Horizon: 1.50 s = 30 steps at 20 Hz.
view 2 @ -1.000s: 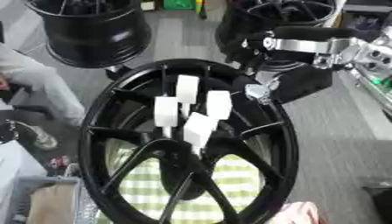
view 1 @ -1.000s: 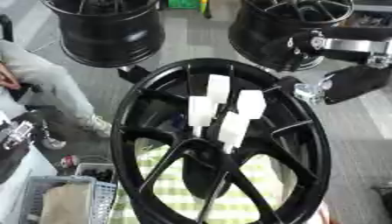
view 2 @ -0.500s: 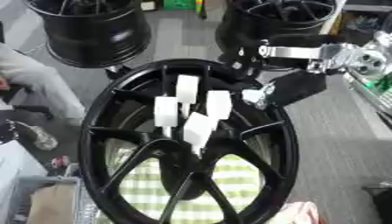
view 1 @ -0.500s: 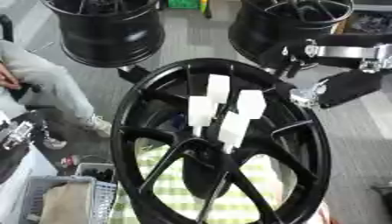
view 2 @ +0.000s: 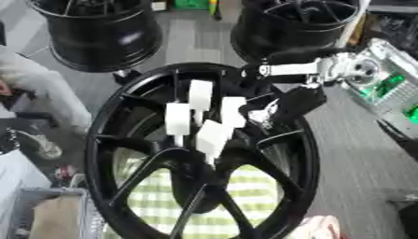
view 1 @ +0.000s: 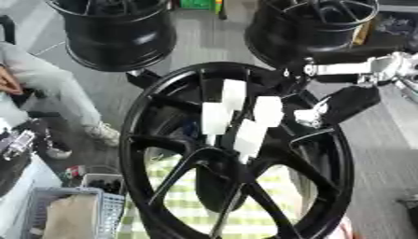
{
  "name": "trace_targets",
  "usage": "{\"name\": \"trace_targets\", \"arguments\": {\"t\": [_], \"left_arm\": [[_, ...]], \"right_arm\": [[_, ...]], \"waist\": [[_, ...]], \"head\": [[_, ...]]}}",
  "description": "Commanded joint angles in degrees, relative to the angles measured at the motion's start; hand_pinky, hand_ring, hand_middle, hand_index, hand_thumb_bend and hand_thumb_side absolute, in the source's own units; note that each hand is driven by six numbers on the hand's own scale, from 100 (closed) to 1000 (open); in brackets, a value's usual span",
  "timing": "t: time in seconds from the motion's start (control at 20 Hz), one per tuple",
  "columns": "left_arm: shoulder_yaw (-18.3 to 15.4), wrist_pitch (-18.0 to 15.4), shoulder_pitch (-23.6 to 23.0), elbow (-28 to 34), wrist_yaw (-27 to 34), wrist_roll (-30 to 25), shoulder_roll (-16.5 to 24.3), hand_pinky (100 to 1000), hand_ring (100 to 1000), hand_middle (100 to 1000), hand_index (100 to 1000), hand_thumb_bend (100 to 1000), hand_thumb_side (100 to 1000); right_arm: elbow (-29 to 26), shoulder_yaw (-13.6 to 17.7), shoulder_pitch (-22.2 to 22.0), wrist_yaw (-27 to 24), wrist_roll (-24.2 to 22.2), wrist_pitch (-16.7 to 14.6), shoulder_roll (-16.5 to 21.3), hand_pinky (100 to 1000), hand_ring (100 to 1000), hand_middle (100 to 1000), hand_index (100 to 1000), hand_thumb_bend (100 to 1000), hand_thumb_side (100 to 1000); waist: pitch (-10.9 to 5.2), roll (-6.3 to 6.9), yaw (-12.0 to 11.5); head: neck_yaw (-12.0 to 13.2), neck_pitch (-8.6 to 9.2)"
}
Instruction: Pull the pin out of the wheel hub.
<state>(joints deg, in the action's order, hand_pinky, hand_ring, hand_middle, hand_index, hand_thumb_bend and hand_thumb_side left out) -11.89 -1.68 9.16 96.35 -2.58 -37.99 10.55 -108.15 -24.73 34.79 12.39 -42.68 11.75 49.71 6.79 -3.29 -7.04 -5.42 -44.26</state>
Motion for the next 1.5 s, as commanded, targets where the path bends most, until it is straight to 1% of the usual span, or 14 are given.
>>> {"name": "trace_targets", "arguments": {"t": [0.05, 0.35, 0.8, 1.25, 1.5], "left_arm": [[-0.1, 0.0, 0.8, 0.8, 0.1, -0.2, 1.0, 649, 608, 636, 782, 100, 861], [-0.1, 0.0, 0.7, 0.9, 0.1, -0.3, 1.0, 649, 608, 637, 782, 100, 862], [-0.1, 0.0, 0.8, 0.9, 0.0, -0.3, 1.1, 650, 607, 637, 782, 100, 862], [-0.1, 0.1, 0.8, 1.0, 0.1, -0.4, 1.0, 650, 607, 636, 782, 100, 863], [-0.1, 0.1, 0.8, 1.0, 0.1, -0.3, 1.0, 650, 606, 636, 782, 100, 863]], "right_arm": [[0.7, 0.1, 1.3, 1.6, -0.7, -0.5, 0.3, 799, 846, 921, 1000, 103, 539], [1.8, 0.1, 1.7, 3.1, -0.6, -1.0, -0.4, 798, 845, 918, 1000, 106, 543], [3.3, -0.8, 1.9, 3.6, -1.2, -1.2, -1.1, 799, 847, 916, 1000, 112, 556], [5.1, -1.3, 2.0, 6.7, -2.9, -1.9, -1.9, 807, 853, 917, 1000, 137, 560], [6.1, -1.4, 1.8, 7.4, -3.3, -2.2, -2.2, 803, 847, 904, 996, 134, 555]], "waist": [[-0.49, 0.1, 0.0], [-0.36, -0.01, -0.1], [-0.25, -0.08, -0.2], [-0.24, -0.08, -0.3], [-0.23, -0.06, -0.3]], "head": [[-0.1, 0.15], [-0.2, 0.15], [-0.3, 0.15], [-0.3, 0.15], [-0.3, 0.15]]}}
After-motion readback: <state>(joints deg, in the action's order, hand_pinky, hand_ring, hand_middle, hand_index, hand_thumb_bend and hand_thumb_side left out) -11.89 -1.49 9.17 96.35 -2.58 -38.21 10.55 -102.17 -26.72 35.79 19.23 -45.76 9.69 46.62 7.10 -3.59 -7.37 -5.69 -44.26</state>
